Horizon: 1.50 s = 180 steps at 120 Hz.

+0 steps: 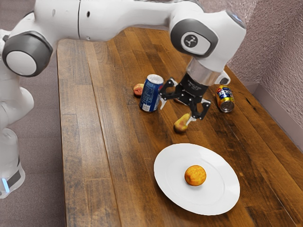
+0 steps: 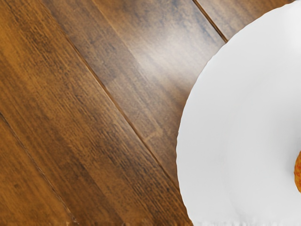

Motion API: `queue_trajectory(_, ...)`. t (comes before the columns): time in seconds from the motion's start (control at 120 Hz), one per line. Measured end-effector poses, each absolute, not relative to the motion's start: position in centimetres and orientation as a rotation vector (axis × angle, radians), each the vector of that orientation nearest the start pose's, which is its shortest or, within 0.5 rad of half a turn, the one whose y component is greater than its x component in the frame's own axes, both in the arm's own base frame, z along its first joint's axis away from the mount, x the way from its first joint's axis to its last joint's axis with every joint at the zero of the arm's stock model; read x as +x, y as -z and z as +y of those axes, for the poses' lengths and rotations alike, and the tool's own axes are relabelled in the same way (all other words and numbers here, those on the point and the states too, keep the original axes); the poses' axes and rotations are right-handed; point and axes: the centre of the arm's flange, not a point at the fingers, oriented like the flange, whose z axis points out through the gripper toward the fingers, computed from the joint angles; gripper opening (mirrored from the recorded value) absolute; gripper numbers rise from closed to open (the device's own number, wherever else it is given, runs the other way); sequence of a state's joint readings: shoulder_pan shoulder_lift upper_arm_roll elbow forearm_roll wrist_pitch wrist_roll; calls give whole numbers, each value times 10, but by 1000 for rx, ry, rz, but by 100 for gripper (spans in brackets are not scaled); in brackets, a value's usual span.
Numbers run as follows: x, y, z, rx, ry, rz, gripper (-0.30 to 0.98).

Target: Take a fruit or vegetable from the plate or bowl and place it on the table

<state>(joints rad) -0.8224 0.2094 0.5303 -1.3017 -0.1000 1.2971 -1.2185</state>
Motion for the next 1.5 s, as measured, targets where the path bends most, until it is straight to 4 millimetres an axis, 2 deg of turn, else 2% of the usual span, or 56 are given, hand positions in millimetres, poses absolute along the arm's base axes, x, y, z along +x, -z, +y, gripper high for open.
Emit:
queue_trajectory(0.075, 536, -618, -245, -2739, -166, -1278, 69)
queue_trajectory(0.2, 534, -608, -281, -2791, -122, -1228, 69)
queue_trajectory(0.292, 533, -606, -293, -2822, -96, -1197, 69)
queue_trajectory(0.358, 536, -605, -294, -2841, -84, -1179, 69)
queue_trajectory(0.433, 547, -587, -298, -2852, -81, -1126, 69)
queue_trajectory(0.558, 558, -573, -301, -2895, -75, -1033, 69)
queue_trajectory(0.758, 578, -557, -277, -2919, -92, -956, 69)
queue_trajectory(0.842, 580, -551, -279, -2951, -104, -855, 69)
queue_trajectory(0.983, 587, -538, -271, -2979, -131, -730, 69)
queue_trajectory(1.067, 592, -522, -278, -3001, -153, -657, 69)
queue_trajectory(1.183, 594, -515, -287, -3052, -169, -566, 69)
queue_trajectory(1.242, 596, -514, -285, -3073, -177, -533, 69)
queue_trajectory(1.333, 612, -500, -276, -3091, -194, -505, 69)
queue_trajectory(1.442, 614, -491, -297, -3137, -214, -384, 69)
queue_trajectory(1.5, 613, -490, -301, -3152, -220, -335, 69)
